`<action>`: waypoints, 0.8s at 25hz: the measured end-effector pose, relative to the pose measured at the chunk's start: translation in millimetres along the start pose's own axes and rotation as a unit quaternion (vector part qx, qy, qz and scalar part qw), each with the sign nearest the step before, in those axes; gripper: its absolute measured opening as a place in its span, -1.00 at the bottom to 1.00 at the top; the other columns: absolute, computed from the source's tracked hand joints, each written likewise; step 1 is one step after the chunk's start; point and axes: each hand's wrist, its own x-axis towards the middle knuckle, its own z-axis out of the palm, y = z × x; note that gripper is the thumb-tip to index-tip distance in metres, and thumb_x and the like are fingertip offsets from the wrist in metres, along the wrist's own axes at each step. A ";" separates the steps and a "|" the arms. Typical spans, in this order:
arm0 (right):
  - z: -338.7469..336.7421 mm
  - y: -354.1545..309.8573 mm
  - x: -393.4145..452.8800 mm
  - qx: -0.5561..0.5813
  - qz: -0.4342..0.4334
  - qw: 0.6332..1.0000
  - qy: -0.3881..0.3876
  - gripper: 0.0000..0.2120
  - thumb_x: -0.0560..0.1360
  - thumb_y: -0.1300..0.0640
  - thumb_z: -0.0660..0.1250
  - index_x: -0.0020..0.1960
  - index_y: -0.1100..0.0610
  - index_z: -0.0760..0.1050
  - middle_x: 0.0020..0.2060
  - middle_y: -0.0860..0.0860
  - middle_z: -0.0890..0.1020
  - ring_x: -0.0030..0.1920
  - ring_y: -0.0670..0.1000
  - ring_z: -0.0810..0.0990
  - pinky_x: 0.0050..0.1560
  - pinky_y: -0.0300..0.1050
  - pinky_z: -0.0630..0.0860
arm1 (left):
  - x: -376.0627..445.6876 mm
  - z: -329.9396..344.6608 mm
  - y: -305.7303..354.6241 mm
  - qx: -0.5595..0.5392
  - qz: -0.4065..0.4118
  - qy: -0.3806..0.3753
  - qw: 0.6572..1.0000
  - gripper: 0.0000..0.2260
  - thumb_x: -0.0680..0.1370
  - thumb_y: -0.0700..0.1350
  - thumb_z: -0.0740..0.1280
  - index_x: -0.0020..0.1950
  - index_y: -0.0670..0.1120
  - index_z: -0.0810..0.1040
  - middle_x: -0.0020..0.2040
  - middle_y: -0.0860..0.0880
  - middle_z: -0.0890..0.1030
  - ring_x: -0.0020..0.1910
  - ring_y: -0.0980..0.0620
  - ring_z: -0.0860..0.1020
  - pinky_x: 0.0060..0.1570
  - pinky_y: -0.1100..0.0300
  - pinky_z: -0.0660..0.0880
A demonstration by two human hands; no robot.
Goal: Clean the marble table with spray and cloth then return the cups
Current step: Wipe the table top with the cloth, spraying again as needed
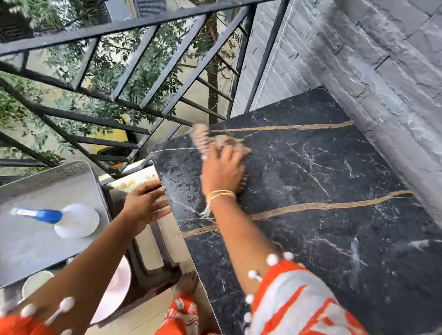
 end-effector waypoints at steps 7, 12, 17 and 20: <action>20.0 -42.1 -12.0 0.019 -0.304 0.952 0.006 -0.63 0.49 -0.11 0.30 0.27 -0.06 0.51 0.09 0.08 0.54 0.07 0.17 0.48 -0.14 0.02 0.53 | 4.2 -2.7 -4.6 0.350 0.209 0.097 0.908 -0.77 0.53 -0.06 0.36 0.14 -0.09 0.49 -0.10 -0.09 0.62 -0.22 -0.05 0.65 -0.27 0.05 0.59; 7.1 40.2 64.9 -0.020 -0.161 0.987 -0.002 -0.65 0.55 -0.12 0.23 0.30 -0.07 0.47 0.21 0.19 0.50 0.14 0.21 0.49 -0.05 0.11 0.59 | 7.9 29.4 5.8 0.558 0.400 0.162 0.709 -0.69 0.49 -0.14 0.28 0.20 -0.20 0.39 0.06 -0.22 0.43 0.02 -0.25 0.45 -0.03 -0.09 0.47; -15.3 179.7 101.5 -0.050 0.157 0.986 0.035 -0.63 0.58 -0.10 0.15 0.37 -0.11 0.38 0.35 0.22 0.33 0.26 0.28 0.35 0.08 0.18 0.50 | 38.4 74.0 31.3 0.655 0.451 0.073 0.602 -0.58 0.49 0.04 0.19 0.28 -0.14 0.43 0.34 -0.21 0.41 0.31 -0.21 0.38 0.28 -0.12 0.33; -20.3 220.0 114.6 -0.036 0.256 0.964 0.063 -0.61 0.56 -0.09 0.19 0.37 -0.11 0.40 0.34 0.22 0.30 0.27 0.29 0.31 0.08 0.21 0.46 | 55.0 120.4 45.6 0.684 0.463 -0.019 0.564 -0.42 0.49 0.19 0.07 0.42 -0.08 0.34 0.53 -0.14 0.23 0.50 -0.13 0.22 0.42 -0.14 0.22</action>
